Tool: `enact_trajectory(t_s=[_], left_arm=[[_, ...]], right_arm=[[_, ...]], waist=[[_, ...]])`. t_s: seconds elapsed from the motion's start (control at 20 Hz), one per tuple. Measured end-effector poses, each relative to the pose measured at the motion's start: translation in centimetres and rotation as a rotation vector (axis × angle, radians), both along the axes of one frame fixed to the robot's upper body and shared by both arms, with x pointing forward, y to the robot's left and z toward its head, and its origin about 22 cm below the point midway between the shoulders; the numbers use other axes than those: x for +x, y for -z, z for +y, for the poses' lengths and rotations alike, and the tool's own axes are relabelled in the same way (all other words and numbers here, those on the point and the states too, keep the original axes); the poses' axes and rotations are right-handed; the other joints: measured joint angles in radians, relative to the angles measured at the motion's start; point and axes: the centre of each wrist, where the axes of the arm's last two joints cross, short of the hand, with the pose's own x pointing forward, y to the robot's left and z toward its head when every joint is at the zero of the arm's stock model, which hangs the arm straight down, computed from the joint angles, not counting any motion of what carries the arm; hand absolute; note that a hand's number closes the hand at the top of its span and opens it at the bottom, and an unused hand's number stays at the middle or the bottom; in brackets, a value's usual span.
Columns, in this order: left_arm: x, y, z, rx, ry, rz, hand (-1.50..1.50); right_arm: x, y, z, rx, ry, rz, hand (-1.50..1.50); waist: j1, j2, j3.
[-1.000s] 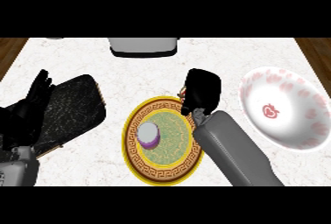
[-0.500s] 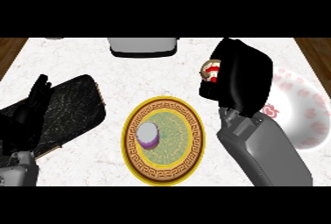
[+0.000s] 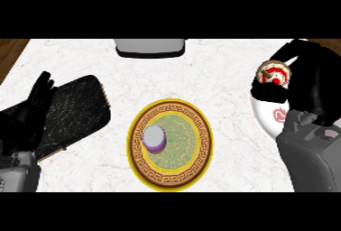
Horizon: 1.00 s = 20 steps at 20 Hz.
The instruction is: Pick the cupcake from the plate and place it in the bowl
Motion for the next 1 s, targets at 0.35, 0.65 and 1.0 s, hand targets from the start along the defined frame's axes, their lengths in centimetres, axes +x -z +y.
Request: enact_trajectory(t_s=[0.35,0.65,1.0], left_arm=[[0.3,-0.2,-0.5,-0.004,0.008,-0.005,0.00],[0.4,-0.3,0.1,-0.003,0.010,-0.003,0.00],[0.6,-0.2,-0.2,-0.002,0.004,-0.012,0.00]], right_arm=[[2.5,2.9,-5.7,0.050,0.023,0.005,1.50],[4.5,5.7,-10.9,0.065,0.041,0.002,1.50],[5.4,9.6,-15.9,0.124,0.142,0.264,-1.50]], waist=[[0.007,0.002,0.000],[0.011,0.004,0.000],[0.012,0.006,0.000]])
